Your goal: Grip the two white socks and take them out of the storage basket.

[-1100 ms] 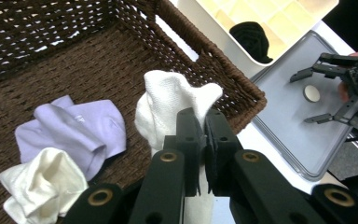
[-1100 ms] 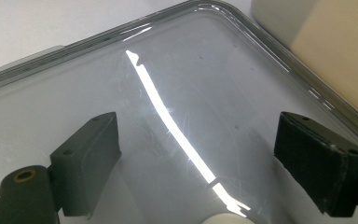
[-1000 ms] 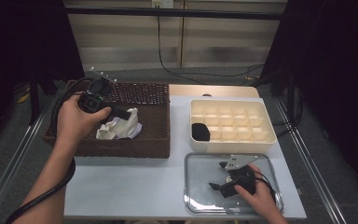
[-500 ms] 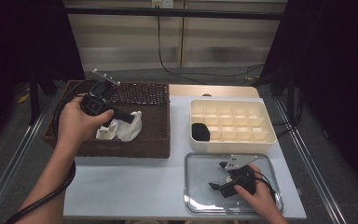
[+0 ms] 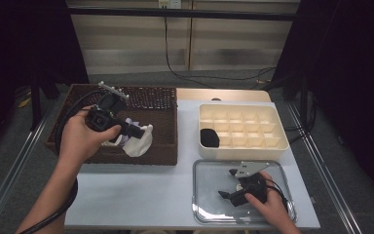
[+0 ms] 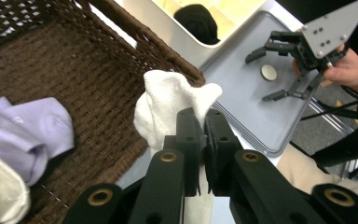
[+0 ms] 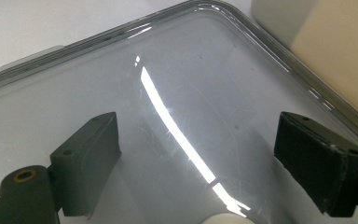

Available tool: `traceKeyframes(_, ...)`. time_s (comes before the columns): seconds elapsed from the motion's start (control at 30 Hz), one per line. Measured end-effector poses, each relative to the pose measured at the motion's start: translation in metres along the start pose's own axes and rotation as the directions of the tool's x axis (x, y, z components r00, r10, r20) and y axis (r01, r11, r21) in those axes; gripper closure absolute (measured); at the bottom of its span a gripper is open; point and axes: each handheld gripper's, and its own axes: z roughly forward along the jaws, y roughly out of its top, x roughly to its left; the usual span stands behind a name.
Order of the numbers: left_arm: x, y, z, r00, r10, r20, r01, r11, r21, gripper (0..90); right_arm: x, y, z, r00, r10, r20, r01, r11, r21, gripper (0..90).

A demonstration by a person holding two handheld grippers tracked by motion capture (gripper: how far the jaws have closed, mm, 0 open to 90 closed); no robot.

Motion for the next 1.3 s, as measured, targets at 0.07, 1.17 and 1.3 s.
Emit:
traceKeyframes(0.07, -0.003, -0.003, 0.002, 0.9999, 0.002, 0.016, -0.002, 1.0, -0.003, 85.7, 0.0, 0.0, 0.0, 1.0, 0.0, 0.0, 0.0, 1.0, 0.0, 13.8)
traceKeyframes(1.17, 0.015, -0.03, 0.043, 0.9965, 0.032, -0.078, -0.035, 0.9983, -0.047, 50.9, 0.0, 0.0, 0.0, 1.0, 0.0, 0.0, 0.0, 1.0, 0.0, 13.8)
traceKeyframes(1.3, 0.033, -0.03, 0.039, 0.9893, 0.006, -0.146, -0.018, 0.9968, -0.078, 46.5, 0.0, 0.0, 0.0, 1.0, 0.0, 0.0, 0.0, 1.0, 0.0, 13.8)
